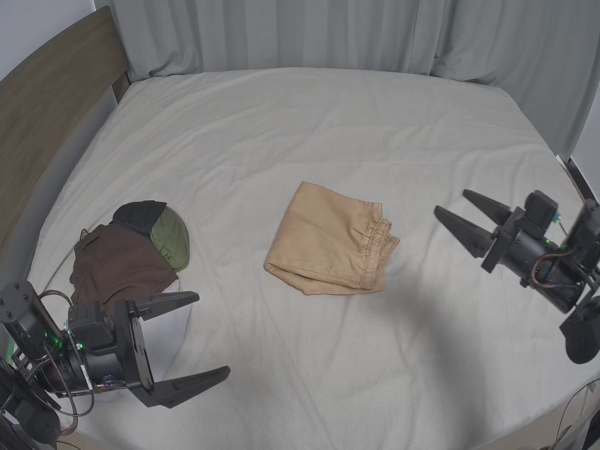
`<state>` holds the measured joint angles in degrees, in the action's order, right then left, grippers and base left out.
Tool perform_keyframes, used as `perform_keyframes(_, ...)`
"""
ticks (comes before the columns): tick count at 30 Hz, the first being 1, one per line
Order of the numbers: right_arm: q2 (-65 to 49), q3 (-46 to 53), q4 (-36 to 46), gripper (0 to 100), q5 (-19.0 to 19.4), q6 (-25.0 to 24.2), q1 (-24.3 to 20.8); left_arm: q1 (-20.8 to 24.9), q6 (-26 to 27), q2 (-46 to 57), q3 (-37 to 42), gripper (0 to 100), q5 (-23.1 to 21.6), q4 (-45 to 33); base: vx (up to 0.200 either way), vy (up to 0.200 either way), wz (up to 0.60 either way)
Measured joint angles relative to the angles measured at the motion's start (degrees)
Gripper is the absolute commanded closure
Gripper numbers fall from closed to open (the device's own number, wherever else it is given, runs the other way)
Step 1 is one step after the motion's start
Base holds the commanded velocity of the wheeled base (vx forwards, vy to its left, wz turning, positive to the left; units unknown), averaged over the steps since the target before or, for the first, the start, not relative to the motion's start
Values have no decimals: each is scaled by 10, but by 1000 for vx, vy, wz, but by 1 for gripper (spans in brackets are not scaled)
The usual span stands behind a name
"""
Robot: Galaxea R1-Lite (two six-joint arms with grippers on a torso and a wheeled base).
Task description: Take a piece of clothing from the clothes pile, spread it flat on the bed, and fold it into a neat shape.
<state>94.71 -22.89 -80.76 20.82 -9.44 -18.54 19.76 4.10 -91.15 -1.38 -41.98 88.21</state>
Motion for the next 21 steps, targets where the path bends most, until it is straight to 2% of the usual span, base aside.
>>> perform_keyframes(5, -84, 49, 0, 0, 3, 27, 28, 18, -2, 33, 3, 0, 7, -8, 0, 0, 0)
perform_keyframes(14, -208, 114, 4, 0, 4, 41, 49, 23, -11, 117, 4, 0, 62, -28, 0, 0, 0)
perform_keyframes(17, -247, 139, 9, 0, 4, 45, 54, 22, -12, 161, 4, 0, 79, -64, 0, 0, 0)
perform_keyframes(21, -315, 169, 37, 0, 4, 58, 62, 15, -11, 239, 4, 0, 119, -150, 0, 0, 0)
